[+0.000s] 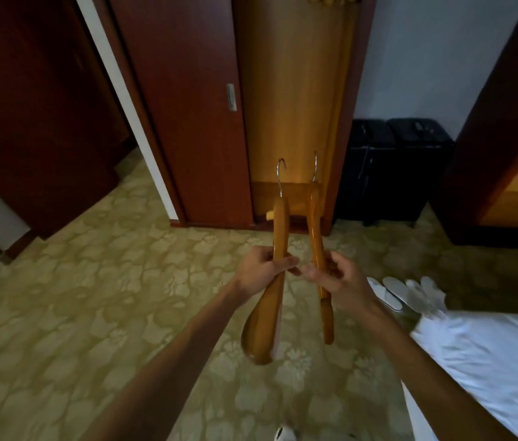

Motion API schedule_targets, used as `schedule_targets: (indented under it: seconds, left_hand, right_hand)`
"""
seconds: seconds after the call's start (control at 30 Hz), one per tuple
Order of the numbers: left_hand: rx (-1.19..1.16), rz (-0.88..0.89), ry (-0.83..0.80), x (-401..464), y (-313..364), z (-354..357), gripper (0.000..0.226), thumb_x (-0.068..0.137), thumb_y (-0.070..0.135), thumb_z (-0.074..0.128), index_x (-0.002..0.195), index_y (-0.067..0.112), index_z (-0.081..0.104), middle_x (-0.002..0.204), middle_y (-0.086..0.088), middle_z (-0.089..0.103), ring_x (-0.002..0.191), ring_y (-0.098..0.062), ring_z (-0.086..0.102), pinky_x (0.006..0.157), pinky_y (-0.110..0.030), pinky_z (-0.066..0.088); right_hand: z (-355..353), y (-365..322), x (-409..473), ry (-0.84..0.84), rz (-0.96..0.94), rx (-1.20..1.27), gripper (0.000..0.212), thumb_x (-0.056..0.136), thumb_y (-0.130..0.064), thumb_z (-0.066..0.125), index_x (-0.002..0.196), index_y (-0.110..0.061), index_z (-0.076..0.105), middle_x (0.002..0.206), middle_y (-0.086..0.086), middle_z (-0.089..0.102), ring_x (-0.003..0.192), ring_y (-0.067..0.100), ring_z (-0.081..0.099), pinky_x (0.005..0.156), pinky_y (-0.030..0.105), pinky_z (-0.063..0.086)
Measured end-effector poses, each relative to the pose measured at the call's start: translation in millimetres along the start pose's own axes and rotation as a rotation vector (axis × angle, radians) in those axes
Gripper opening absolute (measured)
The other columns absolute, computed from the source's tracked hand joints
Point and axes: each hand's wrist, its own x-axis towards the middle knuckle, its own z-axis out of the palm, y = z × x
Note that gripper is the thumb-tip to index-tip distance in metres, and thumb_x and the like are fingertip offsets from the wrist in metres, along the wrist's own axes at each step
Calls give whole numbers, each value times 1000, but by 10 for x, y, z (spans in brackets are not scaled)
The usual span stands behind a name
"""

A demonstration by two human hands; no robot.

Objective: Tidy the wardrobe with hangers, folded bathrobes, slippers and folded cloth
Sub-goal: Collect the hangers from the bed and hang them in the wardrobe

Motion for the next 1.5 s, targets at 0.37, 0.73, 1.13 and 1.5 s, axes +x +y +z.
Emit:
schedule_targets:
  seconds: [0.37,0.73,1.13,1.5]
  left_hand:
    - [-162,10,-17,2262,-46,-982,34,90,44,70,83,12,80,80,1,73,73,-9,65,73,-24,51]
    - [-163,32,-100,4991,49,-2272,32,92,41,70,79,12,77,70,-5,72,65,-14,65,66,-32,51]
    - [-109,110,-123,7503,470,-2811,36,89,40,72,75,7,77,85,-15,76,86,-36,69,83,-45,54]
    - [-9,203,-36,9446,1734,-3386,35,88,42,70,98,9,77,96,-12,75,91,-27,72,90,-45,56]
  right_hand:
    - [221,-205,2360,-45,21,-17,37,79,-52,75,108,-31,66,103,-6,71,99,13,68,86,38,56]
    - [431,-541,5154,53,24,76,44,76,-56,75,104,-23,68,83,-7,73,84,6,70,83,29,52]
    - [17,-815,7496,79,-41,55,48,74,-63,70,108,-29,69,104,-12,73,100,7,68,91,37,55]
    - [-820,-1608,9772,11,-282,-10,42,76,-57,69,103,-25,69,80,-20,70,78,-2,66,71,20,48]
